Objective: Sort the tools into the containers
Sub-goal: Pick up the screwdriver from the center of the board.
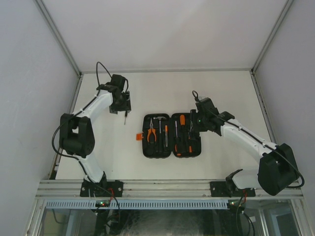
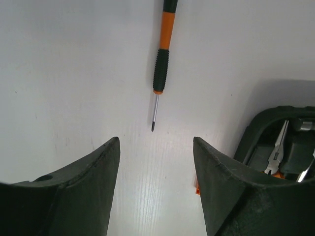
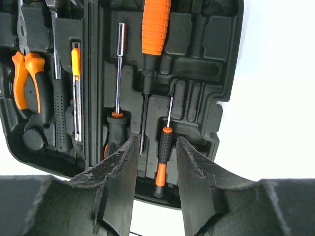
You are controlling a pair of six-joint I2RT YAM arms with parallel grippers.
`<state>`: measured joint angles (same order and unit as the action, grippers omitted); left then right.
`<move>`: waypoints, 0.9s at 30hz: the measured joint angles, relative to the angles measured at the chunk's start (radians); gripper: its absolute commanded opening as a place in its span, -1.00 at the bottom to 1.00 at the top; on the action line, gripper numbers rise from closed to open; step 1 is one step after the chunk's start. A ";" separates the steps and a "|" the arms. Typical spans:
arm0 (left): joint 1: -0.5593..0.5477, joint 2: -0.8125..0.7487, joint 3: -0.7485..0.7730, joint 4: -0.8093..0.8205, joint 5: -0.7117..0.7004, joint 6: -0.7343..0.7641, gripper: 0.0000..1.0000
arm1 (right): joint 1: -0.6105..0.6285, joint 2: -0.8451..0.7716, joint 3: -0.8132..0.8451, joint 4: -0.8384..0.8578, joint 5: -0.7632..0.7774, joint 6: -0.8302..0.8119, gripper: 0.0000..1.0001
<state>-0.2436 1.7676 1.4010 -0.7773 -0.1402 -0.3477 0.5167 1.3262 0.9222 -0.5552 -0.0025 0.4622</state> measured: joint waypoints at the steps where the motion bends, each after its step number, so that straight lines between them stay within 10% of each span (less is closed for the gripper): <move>1: 0.003 0.015 0.012 -0.003 -0.004 0.004 0.26 | 0.000 0.000 -0.004 0.003 -0.003 -0.001 -0.27; 27: 0.034 0.285 0.135 0.043 0.039 0.053 -0.16 | 0.000 0.003 -0.020 0.066 -0.061 -0.038 -0.28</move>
<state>-0.2092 2.0521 1.5360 -0.7341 -0.1009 -0.2947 0.5167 1.3289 0.9020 -0.4896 -0.0631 0.4244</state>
